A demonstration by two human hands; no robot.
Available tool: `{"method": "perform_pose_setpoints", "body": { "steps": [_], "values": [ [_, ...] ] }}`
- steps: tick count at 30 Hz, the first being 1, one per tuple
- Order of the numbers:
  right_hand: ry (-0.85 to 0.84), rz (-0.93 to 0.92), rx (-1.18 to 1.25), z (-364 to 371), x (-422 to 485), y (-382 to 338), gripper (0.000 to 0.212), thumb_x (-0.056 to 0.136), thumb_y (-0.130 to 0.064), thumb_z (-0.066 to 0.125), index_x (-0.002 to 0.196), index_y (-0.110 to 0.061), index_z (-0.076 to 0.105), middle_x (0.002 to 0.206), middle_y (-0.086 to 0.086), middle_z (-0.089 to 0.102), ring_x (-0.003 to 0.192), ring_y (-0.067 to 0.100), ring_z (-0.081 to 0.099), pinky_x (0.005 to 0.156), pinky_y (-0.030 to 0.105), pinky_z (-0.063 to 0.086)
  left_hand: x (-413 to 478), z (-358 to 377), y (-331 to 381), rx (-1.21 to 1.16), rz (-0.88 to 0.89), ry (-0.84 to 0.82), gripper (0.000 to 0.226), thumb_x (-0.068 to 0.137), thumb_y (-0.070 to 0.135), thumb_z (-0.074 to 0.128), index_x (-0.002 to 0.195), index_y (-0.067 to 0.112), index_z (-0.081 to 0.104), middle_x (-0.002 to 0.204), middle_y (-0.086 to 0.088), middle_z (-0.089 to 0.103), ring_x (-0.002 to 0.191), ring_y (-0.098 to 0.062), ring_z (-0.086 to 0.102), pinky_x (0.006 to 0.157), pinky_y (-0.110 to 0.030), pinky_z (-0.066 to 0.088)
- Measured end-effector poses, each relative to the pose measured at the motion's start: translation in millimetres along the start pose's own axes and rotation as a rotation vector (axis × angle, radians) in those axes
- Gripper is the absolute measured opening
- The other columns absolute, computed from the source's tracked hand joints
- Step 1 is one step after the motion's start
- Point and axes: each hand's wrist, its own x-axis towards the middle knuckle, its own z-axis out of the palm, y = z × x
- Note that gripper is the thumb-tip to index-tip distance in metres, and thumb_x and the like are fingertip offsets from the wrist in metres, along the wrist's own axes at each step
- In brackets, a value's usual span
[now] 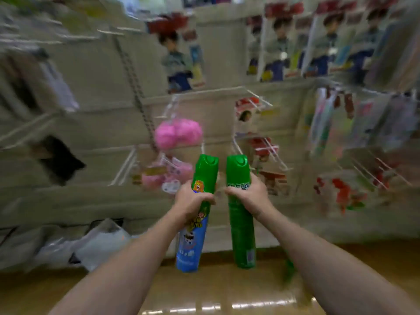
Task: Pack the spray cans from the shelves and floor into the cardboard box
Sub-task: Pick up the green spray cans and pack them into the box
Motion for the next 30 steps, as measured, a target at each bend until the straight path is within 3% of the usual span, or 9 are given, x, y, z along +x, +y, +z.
{"method": "perform_pose_setpoints", "body": {
  "steps": [2,4,5,10,15,17,24,27,30],
  "values": [
    [-0.048,-0.061,0.004,50,-13,-28,0.060,0.054,-0.046,0.094,0.103,-0.023,0.068,0.092,-0.007,0.076,0.083,0.003,0.071,0.074,0.025,0.055,-19,-60,2,-0.084,0.029,0.054,0.051,0.027,0.022,0.076,0.076,0.010,0.066,0.063,-0.002,0.067,0.060,-0.023,0.061,0.055,-0.031,0.049],
    [-0.115,-0.123,-0.012,97,-30,-56,0.052,0.061,-0.047,0.093,0.101,-0.024,0.069,0.090,-0.007,0.075,0.081,-0.001,0.069,0.071,0.019,0.052,-39,-120,-1,-0.163,0.046,0.132,0.049,0.030,0.019,0.076,0.076,0.008,0.066,0.067,-0.009,0.066,0.065,-0.026,0.061,0.060,-0.039,0.052],
    [-0.146,-0.149,-0.008,120,-38,-69,0.051,0.063,-0.051,0.091,0.101,-0.023,0.069,0.090,-0.007,0.075,0.081,0.000,0.070,0.072,0.020,0.053,-52,-148,-4,-0.201,0.045,0.159,0.047,0.034,0.016,0.078,0.079,0.007,0.067,0.071,-0.011,0.067,0.068,-0.027,0.061,0.064,-0.043,0.053],
    [-0.314,-0.229,0.064,240,-82,-119,0.072,0.060,-0.073,0.076,0.113,-0.026,0.064,0.102,-0.008,0.073,0.094,0.006,0.070,0.081,0.027,0.055,-124,-269,-39,-0.332,0.003,0.331,0.025,0.069,0.003,0.081,0.088,0.006,0.067,0.074,-0.007,0.066,0.067,-0.024,0.062,0.066,-0.036,0.052],
    [-0.505,-0.293,0.078,351,-117,-153,0.045,0.081,-0.052,0.075,0.111,-0.023,0.057,0.099,-0.006,0.069,0.083,-0.002,0.067,0.064,0.011,0.047,-182,-365,-94,-0.443,-0.067,0.509,0.044,0.070,0.023,0.087,0.102,0.001,0.068,0.076,-0.010,0.066,0.063,-0.024,0.063,0.060,-0.033,0.052],
    [-0.612,-0.324,0.064,403,-130,-159,0.044,0.083,-0.051,0.075,0.112,-0.024,0.057,0.099,-0.005,0.069,0.082,0.000,0.067,0.065,0.013,0.047,-207,-400,-116,-0.462,-0.075,0.621,0.051,0.067,0.031,0.088,0.104,0.003,0.068,0.079,-0.011,0.067,0.066,-0.026,0.063,0.063,-0.035,0.052],
    [-0.988,-0.337,0.060,574,-176,-153,0.051,0.074,-0.061,0.074,0.112,-0.029,0.061,0.100,-0.005,0.072,0.085,0.004,0.069,0.078,0.032,0.058,-272,-496,-200,-0.532,-0.170,1.070,0.047,0.080,0.047,0.077,0.105,0.008,0.068,0.089,-0.018,0.072,0.063,-0.023,0.069,0.051,-0.024,0.051],
    [-1.128,-0.337,0.044,636,-194,-135,0.052,0.074,-0.060,0.075,0.114,-0.032,0.060,0.104,-0.009,0.071,0.090,0.001,0.069,0.078,0.027,0.056,-290,-528,-237,-0.582,-0.195,1.210,0.048,0.080,0.048,0.077,0.105,0.009,0.065,0.082,-0.017,0.066,0.062,-0.025,0.065,0.057,-0.031,0.053],
    [-1.262,-0.297,-0.002,685,-210,-115,0.037,0.079,-0.048,0.079,0.108,-0.036,0.058,0.103,-0.014,0.070,0.091,-0.001,0.068,0.076,0.022,0.053,-302,-552,-269,-0.605,-0.246,1.318,0.046,0.083,0.043,0.075,0.111,0.009,0.062,0.085,-0.017,0.068,0.066,-0.027,0.066,0.060,-0.033,0.056]
  ]
}}
